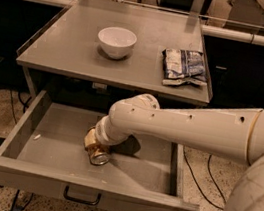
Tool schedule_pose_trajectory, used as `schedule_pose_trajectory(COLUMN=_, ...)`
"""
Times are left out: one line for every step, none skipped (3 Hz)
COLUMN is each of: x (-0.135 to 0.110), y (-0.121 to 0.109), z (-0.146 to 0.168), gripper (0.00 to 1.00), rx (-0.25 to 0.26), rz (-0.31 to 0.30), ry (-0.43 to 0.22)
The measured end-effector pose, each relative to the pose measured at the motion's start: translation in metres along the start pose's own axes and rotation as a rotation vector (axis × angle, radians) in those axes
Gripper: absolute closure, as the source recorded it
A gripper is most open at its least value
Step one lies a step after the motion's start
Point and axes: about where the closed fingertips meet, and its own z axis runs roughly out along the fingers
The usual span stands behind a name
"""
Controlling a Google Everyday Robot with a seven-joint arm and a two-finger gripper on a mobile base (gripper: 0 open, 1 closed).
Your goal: Pick orange can from top drawer and place on counter
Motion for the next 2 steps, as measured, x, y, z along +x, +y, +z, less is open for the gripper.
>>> schedule_pose_trajectory(x=-0.002, y=-0.001, z=-0.016, gripper=1.0, rx=0.005, rz=0.002, ry=-0.031)
schedule_pose_trajectory(x=-0.005, y=0.001, z=-0.045, gripper=1.0, rx=0.02, rz=-0.026, ry=-0.058)
